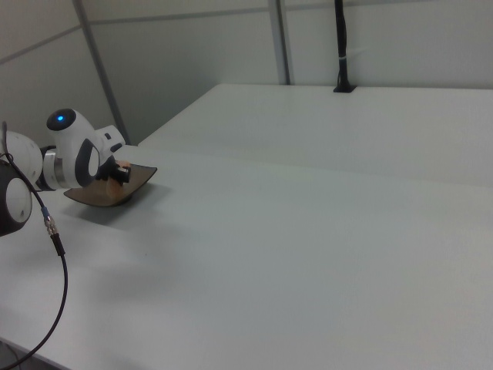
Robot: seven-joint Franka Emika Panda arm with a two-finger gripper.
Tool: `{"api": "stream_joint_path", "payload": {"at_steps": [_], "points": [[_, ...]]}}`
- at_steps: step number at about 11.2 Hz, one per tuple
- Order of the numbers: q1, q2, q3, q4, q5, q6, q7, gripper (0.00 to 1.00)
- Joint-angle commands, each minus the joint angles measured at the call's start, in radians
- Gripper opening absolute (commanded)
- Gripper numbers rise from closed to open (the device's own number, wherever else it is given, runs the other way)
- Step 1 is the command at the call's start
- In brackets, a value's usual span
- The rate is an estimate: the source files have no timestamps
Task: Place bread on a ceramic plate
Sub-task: 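Carry the bread roll over to the dark square plate, then lower the bread roll onto the plate and open the gripper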
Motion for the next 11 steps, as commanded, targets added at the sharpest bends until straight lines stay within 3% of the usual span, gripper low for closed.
{"api": "stream_joint_path", "payload": {"at_steps": [1,2,5,7,8,11], "points": [[0.004,0.027,0.013,0.03,-0.007,0.016,0.023,0.32],[0.004,0.027,0.015,0.03,-0.007,0.016,0.023,0.47],[0.01,0.027,0.015,0.03,-0.008,0.016,0.023,0.58],[0.012,0.018,0.015,0.025,-0.008,0.016,0.024,0.81],[0.012,0.006,0.015,0.021,-0.013,0.015,0.024,1.0],[0.006,-0.087,0.015,-0.031,-0.013,0.004,0.026,1.0]]}}
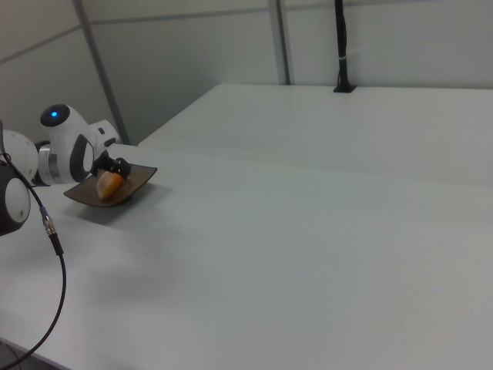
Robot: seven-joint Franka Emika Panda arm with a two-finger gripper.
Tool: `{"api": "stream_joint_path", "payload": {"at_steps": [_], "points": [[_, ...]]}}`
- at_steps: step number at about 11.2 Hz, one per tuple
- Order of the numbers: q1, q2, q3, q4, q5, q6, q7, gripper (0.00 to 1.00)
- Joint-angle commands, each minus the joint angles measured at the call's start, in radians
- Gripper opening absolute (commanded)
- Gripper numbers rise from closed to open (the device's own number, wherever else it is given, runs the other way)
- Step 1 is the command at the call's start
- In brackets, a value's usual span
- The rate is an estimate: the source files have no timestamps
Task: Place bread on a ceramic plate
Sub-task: 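Lower the bread roll onto the plate and open the gripper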
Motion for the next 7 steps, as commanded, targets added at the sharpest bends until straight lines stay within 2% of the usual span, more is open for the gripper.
{"api": "stream_joint_path", "payload": {"at_steps": [1,3,7], "points": [[-0.004,-0.149,-0.002,-0.107,-0.013,-0.007,0.025,1.0],[-0.042,-0.275,-0.002,-0.18,-0.013,-0.085,0.025,1.0],[-0.163,-0.491,0.0,-0.185,-0.005,-0.479,0.027,1.0]]}}
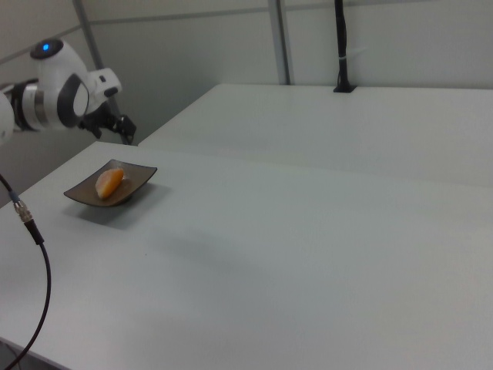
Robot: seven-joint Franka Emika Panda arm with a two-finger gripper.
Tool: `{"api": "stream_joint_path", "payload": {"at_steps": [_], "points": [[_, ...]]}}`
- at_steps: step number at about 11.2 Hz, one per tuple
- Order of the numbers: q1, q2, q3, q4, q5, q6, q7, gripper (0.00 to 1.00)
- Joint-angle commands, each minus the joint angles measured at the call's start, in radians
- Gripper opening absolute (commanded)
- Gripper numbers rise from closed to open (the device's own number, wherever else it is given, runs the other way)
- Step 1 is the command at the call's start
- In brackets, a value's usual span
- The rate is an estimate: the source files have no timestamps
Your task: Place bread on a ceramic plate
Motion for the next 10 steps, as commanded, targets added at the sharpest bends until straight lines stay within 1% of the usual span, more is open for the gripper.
{"api": "stream_joint_path", "payload": {"at_steps": [1,5,8,9,10], "points": [[-0.098,-0.214,0.005,-0.073,-0.003,-0.292,0.027,1.0],[-0.262,-0.39,0.005,-0.075,0.001,-0.662,0.026,1.0],[-0.373,-0.479,0.004,-0.076,0.001,-0.861,0.012,1.0],[-0.404,-0.501,-0.001,-0.089,0.001,-0.9,0.009,1.0],[-0.428,-0.527,-0.004,-0.121,0.0,-0.902,-0.005,1.0]]}}
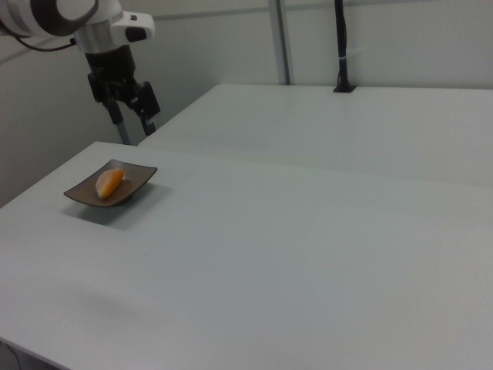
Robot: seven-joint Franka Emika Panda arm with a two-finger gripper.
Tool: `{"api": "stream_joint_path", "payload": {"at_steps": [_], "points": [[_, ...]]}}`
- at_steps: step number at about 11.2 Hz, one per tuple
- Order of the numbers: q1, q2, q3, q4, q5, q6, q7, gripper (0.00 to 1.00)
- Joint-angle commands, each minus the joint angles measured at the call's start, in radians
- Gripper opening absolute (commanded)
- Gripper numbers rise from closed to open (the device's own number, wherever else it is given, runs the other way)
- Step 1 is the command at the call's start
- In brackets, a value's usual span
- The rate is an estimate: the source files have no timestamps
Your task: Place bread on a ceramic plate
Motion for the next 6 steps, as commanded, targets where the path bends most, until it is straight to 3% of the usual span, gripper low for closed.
{"api": "stream_joint_path", "payload": {"at_steps": [1,3,6], "points": [[-0.076,-0.095,0.002,-0.112,0.001,-0.029,-0.058,1.0],[-0.096,-0.085,0.004,-0.128,0.003,0.012,-0.176,1.0],[-0.097,-0.06,0.005,-0.163,0.003,0.196,-0.305,1.0]]}}
